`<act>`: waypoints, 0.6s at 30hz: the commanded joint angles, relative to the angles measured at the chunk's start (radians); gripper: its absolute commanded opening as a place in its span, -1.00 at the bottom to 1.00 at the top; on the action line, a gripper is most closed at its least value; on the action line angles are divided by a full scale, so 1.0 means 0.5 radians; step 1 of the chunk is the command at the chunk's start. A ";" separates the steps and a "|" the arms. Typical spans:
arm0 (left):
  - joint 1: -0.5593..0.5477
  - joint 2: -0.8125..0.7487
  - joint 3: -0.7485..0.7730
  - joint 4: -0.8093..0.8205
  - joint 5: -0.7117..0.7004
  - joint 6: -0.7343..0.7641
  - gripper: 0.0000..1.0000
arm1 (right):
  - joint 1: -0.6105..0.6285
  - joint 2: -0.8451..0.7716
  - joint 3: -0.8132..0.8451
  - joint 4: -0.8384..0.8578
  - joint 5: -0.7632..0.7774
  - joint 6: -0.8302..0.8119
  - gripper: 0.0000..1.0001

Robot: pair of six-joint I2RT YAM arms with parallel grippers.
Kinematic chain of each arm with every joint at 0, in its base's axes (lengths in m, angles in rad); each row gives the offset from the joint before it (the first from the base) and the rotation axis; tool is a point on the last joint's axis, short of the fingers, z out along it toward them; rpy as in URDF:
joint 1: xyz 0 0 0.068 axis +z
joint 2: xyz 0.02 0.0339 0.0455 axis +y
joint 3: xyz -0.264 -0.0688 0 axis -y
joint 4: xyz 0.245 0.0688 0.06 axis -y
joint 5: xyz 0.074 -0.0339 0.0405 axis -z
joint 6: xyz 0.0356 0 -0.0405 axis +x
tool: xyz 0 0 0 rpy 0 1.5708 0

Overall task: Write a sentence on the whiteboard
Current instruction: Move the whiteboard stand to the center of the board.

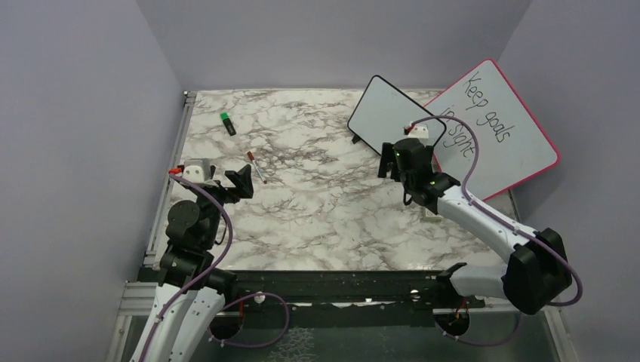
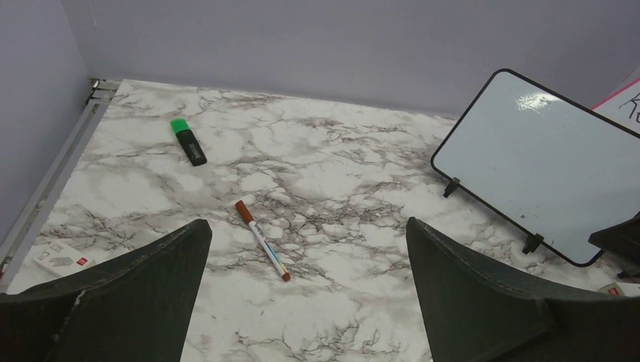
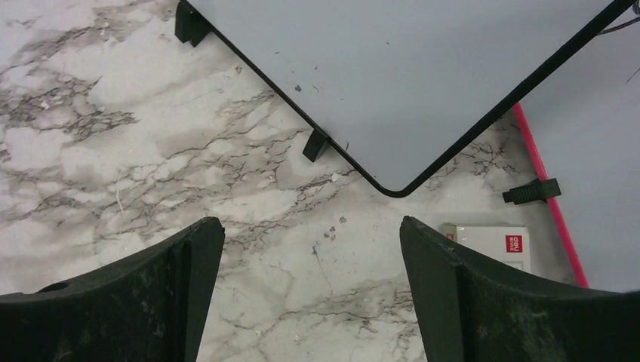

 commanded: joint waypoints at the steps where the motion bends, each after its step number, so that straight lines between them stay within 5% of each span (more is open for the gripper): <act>1: -0.032 -0.035 -0.009 0.007 -0.092 0.027 0.98 | 0.108 0.213 0.111 0.084 0.440 0.284 0.78; 18: -0.111 -0.074 -0.010 -0.021 -0.170 0.037 0.98 | 0.172 1.090 0.580 -0.155 0.762 0.979 0.22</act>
